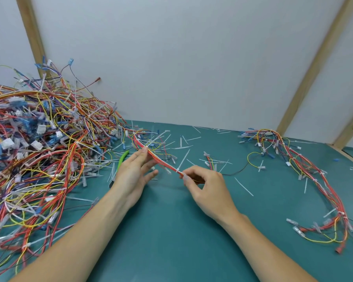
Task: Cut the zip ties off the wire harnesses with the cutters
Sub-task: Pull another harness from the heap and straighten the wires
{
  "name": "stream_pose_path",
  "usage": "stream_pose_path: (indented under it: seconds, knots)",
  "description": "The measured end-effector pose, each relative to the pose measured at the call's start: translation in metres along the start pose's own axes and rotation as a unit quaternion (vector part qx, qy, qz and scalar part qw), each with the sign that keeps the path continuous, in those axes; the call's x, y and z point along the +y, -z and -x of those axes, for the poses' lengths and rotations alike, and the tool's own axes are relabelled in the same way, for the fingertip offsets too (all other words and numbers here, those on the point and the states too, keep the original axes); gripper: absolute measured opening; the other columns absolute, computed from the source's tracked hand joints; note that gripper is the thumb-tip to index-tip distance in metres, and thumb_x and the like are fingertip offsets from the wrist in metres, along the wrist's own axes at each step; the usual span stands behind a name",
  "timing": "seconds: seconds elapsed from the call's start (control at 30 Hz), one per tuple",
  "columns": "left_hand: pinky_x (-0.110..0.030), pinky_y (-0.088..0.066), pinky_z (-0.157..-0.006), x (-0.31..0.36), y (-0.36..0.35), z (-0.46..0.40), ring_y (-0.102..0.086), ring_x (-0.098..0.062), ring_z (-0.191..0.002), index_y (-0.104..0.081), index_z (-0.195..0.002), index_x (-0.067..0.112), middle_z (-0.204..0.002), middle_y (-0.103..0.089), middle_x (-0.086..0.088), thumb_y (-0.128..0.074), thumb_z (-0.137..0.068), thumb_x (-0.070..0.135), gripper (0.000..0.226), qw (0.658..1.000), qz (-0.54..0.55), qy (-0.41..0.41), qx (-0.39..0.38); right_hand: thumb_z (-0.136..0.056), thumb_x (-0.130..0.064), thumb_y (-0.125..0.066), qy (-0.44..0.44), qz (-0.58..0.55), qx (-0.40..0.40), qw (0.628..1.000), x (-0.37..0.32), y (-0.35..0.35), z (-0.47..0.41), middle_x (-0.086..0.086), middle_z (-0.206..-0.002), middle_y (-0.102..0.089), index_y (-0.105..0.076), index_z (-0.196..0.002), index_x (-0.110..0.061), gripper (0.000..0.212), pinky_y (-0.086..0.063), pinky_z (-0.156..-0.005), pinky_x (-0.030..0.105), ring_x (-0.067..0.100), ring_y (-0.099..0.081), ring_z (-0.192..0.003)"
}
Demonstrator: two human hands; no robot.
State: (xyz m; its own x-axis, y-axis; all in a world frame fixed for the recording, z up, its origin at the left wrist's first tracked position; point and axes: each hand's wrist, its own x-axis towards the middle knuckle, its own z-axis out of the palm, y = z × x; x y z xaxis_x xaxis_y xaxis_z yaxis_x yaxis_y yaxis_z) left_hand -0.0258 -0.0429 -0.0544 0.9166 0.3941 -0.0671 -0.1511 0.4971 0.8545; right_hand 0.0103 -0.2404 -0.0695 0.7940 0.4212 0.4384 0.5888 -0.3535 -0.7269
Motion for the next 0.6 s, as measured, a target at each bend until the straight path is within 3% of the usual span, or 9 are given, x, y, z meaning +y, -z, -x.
stream_pose_path:
  seconds: [0.13, 0.27, 0.33, 0.4, 0.5, 0.6]
  knots:
    - [-0.026, -0.055, -0.058, -0.012, -0.007, 0.003, -0.071, -0.01, -0.077, -0.066, -0.096, 0.014, -0.08, -0.072, 0.003, -0.061, -0.097, 0.041, 0.027, 0.992, -0.124, -0.033, 0.01, -0.096, -0.017, -0.07, 0.018, 0.011, 0.054, 0.998, 0.005, -0.001, -0.001, -0.016, -0.078, -0.07, -0.076, -0.088, -0.023, 0.011, -0.054, -0.07, 0.034, 0.012, -0.066, -0.075]
    - [-0.031, -0.053, -0.072, -0.018, -0.008, 0.002, -0.064, -0.012, -0.083, -0.069, -0.101, 0.013, -0.088, -0.071, 0.003, -0.075, -0.087, 0.039, 0.031, 0.968, -0.22, -0.091, 0.084, -0.094, -0.023, -0.069, 0.022, 0.014, 0.073, 0.997, 0.01, -0.003, -0.004, -0.018, -0.082, -0.072, -0.078, -0.093, -0.026, 0.009, -0.054, -0.069, 0.032, 0.012, -0.067, -0.076]
    - [-0.038, -0.054, -0.072, -0.017, -0.007, 0.001, -0.066, -0.014, -0.078, -0.065, -0.1, 0.012, -0.089, -0.07, -0.003, -0.076, -0.085, 0.047, 0.04, 0.944, -0.287, -0.113, 0.114, -0.094, -0.025, -0.069, 0.025, 0.027, 0.094, 0.995, 0.011, -0.004, -0.005, -0.02, -0.082, -0.072, -0.077, -0.093, -0.027, 0.009, -0.05, -0.066, 0.027, 0.009, -0.065, -0.074]
    - [-0.038, -0.051, -0.062, -0.015, -0.007, 0.004, -0.067, -0.01, -0.061, -0.054, -0.106, 0.014, -0.085, -0.07, -0.008, -0.074, -0.083, 0.056, 0.052, 0.939, -0.305, -0.096, 0.125, -0.093, -0.025, -0.07, 0.022, 0.042, 0.127, 0.991, 0.012, -0.004, -0.005, -0.023, -0.084, -0.071, -0.076, -0.093, -0.029, 0.007, -0.048, -0.065, 0.024, 0.007, -0.064, -0.074]
    - [-0.031, -0.041, -0.055, -0.016, -0.009, 0.008, -0.056, -0.012, -0.04, -0.047, -0.095, 0.019, -0.066, -0.064, -0.007, -0.071, -0.087, 0.053, 0.042, 0.926, -0.349, -0.11, 0.093, -0.093, -0.025, -0.072, 0.015, 0.051, 0.157, 0.986, 0.013, -0.001, -0.006, -0.025, -0.088, -0.07, -0.075, -0.093, -0.03, 0.007, -0.05, -0.064, 0.026, 0.005, -0.063, -0.073]
    - [-0.026, -0.039, -0.042, -0.017, -0.014, 0.014, -0.06, -0.018, -0.046, -0.065, -0.076, 0.017, -0.06, -0.065, -0.005, -0.066, -0.094, 0.042, 0.031, 0.943, -0.312, -0.116, -0.018, -0.093, -0.025, -0.072, 0.03, 0.064, 0.151, 0.986, 0.01, -0.002, -0.006, -0.022, -0.091, -0.072, -0.077, -0.094, -0.03, 0.007, -0.054, -0.067, 0.03, 0.003, -0.064, -0.071]
